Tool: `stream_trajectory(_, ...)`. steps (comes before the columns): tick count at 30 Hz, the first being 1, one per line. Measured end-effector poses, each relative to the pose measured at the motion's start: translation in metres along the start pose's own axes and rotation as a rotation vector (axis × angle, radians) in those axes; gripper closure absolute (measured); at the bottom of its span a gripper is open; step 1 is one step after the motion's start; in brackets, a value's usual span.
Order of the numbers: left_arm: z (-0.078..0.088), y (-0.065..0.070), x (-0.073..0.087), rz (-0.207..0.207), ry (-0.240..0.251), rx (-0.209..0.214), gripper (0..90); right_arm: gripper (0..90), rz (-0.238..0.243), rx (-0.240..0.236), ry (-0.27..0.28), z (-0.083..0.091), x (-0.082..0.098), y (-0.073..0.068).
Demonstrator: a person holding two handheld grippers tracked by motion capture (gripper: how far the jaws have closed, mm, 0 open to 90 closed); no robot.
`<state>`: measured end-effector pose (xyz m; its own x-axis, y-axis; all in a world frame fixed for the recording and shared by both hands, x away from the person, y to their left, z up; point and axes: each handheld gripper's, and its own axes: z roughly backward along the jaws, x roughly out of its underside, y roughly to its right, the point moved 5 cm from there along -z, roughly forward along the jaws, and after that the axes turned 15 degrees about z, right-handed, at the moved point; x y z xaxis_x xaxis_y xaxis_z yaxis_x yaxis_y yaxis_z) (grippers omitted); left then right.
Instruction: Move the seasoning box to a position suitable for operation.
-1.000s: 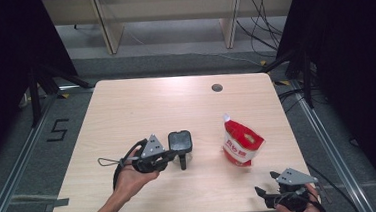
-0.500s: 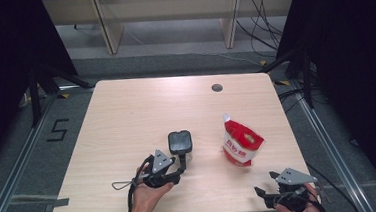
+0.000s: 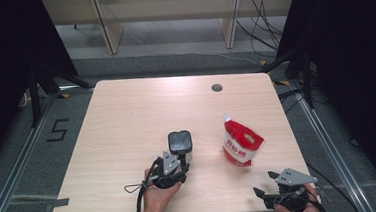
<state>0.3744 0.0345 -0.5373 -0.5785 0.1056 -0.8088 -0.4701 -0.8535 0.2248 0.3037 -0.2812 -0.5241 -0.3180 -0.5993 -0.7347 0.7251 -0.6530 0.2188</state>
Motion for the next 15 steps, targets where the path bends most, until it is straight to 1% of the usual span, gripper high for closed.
stream_trajectory(1,-0.001,0.000,0.001,0.005,0.021,-0.010,63.1,23.6,-0.010,-0.008,0.001,0.000,0.000,-0.002)
stream_trajectory(2,-0.001,0.000,0.001,0.005,0.021,-0.010,65.0,23.6,-0.010,-0.008,0.001,0.000,0.000,-0.002)
stream_trajectory(3,0.001,-0.001,0.001,-0.024,0.013,-0.009,65.0,23.6,-0.005,-0.007,-0.001,0.000,0.000,-0.002)
stream_trajectory(4,0.001,0.000,0.001,-0.005,0.040,-0.011,67.1,23.6,-0.005,-0.009,-0.002,0.000,0.000,-0.002)
stream_trajectory(5,0.003,-0.002,0.000,-0.024,0.040,-0.015,70.5,23.6,0.006,-0.011,0.000,-0.001,0.000,-0.002)
stream_trajectory(6,0.004,-0.003,-0.001,-0.010,0.044,-0.017,70.5,23.6,0.006,-0.011,0.000,-0.001,0.000,-0.002)
stream_trajectory(7,0.005,-0.006,-0.002,-0.006,0.052,-0.015,70.8,23.6,0.006,-0.011,0.001,-0.001,0.000,-0.001)
stream_trajectory(8,0.008,-0.009,-0.002,-0.011,0.047,-0.022,70.9,23.6,0.012,-0.011,0.003,-0.001,0.000,-0.001)
stream_trajectory(9,0.010,-0.012,-0.002,-0.005,0.053,-0.027,71.5,23.6,0.012,-0.011,0.004,-0.001,0.000,-0.001)
stream_trajectory(10,0.013,-0.017,-0.001,-0.015,0.045,-0.031,71.5,23.6,-0.014,-0.010,-0.004,0.000,0.000,-0.002)
stream_trajectory(11,0.016,-0.025,-0.001,0.005,0.047,-0.035,71.8,23.6,-0.029,-0.013,-0.010,0.000,0.001,-0.003)
stream_trajectory(12,0.016,-0.025,-0.001,0.005,0.047,-0.035,71.8,23.6,-0.029,-0.013,-0.010,0.000,0.001,-0.003)
stream_trajectory(13,0.020,-0.033,-0.002,0.004,0.047,-0.052,71.9,23.6,-0.004,-0.007,-0.004,-0.001,0.001,-0.001)
stream_trajectory(14,0.020,-0.033,-0.002,0.004,0.047,-0.052,72.0,23.6,-0.005,-0.009,-0.004,-0.001,0.001,-0.001)
stream_trajectory(15,0.021,-0.036,-0.002,0.019,0.054,-0.054,72.0,23.6,-0.005,-0.009,-0.004,-0.001,0.001,-0.001)
